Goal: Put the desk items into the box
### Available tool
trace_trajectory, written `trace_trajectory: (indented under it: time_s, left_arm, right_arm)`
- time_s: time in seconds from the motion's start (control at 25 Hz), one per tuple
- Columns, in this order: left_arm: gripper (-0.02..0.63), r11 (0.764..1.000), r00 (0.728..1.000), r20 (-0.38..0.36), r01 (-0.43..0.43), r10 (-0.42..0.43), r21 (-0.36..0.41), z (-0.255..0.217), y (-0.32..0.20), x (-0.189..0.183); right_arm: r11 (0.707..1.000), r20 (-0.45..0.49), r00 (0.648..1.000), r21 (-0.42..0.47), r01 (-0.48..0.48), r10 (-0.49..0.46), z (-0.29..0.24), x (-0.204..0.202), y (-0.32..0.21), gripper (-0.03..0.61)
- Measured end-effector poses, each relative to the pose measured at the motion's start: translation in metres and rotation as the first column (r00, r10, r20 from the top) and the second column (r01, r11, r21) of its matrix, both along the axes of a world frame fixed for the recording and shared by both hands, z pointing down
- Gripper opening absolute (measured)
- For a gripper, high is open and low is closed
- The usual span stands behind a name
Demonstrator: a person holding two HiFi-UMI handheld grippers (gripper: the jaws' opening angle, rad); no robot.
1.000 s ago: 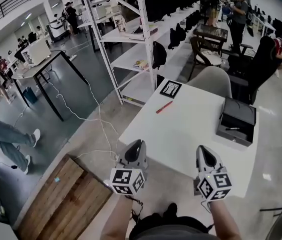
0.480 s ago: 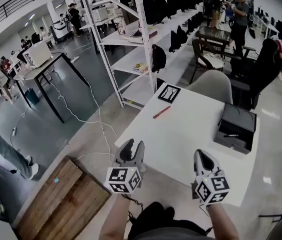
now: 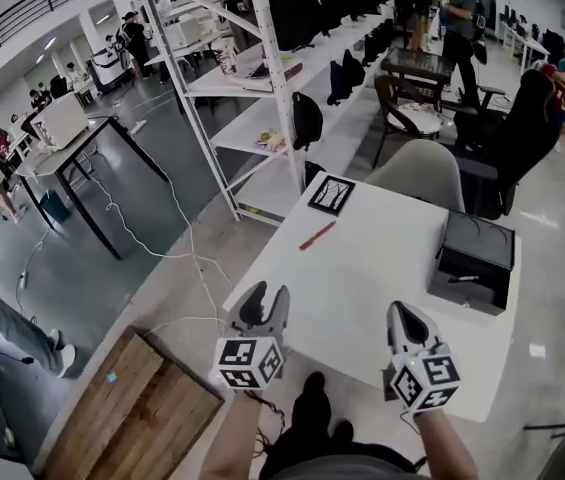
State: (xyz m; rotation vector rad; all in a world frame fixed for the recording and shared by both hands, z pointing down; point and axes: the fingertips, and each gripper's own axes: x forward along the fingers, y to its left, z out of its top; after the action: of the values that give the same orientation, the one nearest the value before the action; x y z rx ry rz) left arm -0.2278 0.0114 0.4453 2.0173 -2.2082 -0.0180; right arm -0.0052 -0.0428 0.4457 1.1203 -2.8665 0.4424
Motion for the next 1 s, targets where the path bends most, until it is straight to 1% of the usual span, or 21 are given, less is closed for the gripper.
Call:
trace_trajectory:
  time_s: [0.56,0.8,1.0]
  left_arm:
    - [0.153,0.997,0.997,-0.011,-0.073,0.073,-0.029,0.013,-0.090,-0.060]
    - [0.153,0.990,0.990,0.012,-0.139,0.139,-0.034,0.012,-0.132,-0.080]
    - [0.153,0.980,0.980,0.023,-0.196,0.197,-0.041,0.012,-0.166,-0.093]
  right_arm:
    - [0.997,-0.015,0.997,-0.021,-0.077,0.076,0.006,-0.051,-0.070,0.003]
    - [0.993,-0.024,0.993,-0.011,-0.115,0.115,0.000,-0.074,-0.095,0.003]
    - [0.986,-0.034,0.986,-0.004,-0.164,0.164,-0.003,-0.083,-0.113,0.003]
